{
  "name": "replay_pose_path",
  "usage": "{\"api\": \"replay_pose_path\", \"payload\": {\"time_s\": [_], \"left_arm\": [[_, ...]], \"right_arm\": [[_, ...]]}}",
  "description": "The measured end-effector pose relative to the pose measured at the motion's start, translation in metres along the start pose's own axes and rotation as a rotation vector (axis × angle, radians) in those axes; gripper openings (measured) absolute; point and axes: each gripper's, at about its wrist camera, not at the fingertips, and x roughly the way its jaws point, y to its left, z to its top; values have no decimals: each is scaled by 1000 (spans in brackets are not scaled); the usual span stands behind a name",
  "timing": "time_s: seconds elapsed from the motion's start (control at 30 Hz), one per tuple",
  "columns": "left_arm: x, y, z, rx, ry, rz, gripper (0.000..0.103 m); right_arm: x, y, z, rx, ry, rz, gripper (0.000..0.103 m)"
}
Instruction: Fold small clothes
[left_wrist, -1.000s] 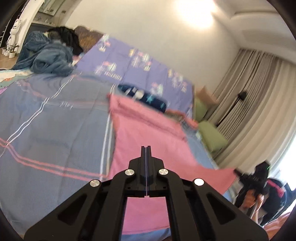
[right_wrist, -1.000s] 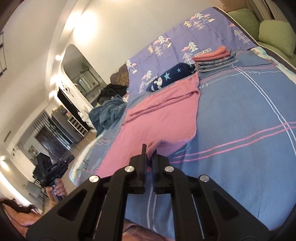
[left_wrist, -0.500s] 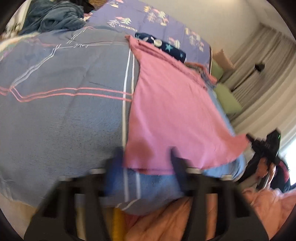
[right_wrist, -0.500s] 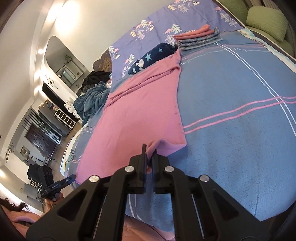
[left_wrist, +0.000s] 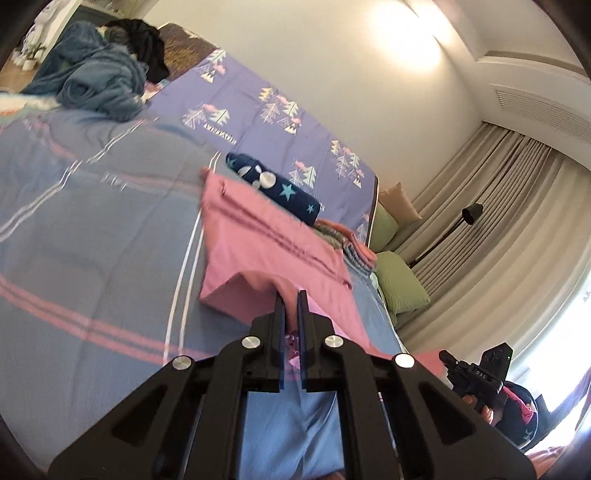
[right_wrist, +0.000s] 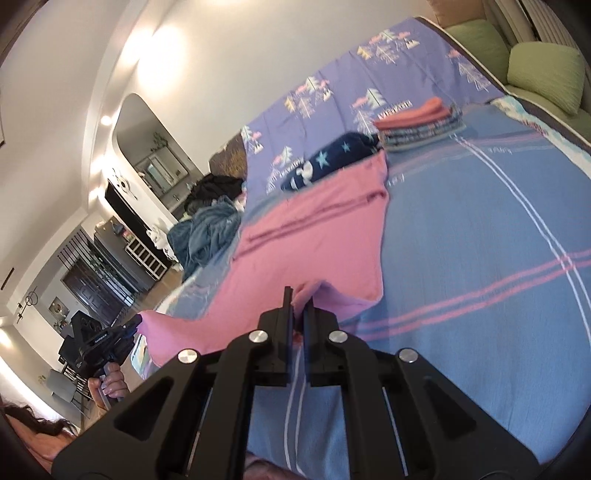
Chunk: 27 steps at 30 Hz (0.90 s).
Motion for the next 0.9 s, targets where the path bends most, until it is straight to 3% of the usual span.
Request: {"api": "replay_pose_path", "payload": {"time_s": [0.47, 0.67, 0.9], "left_arm": [[56, -15, 66, 5, -20, -5, 5], [89, -24, 101, 49, -17, 18, 5], [142, -13, 140, 31, 6, 49, 5]], "right_arm": [[35, -1, 66, -67, -55, -25, 4], [65, -8, 102, -79, -66, -57, 4], [116, -16, 149, -102, -56, -98, 4]]}}
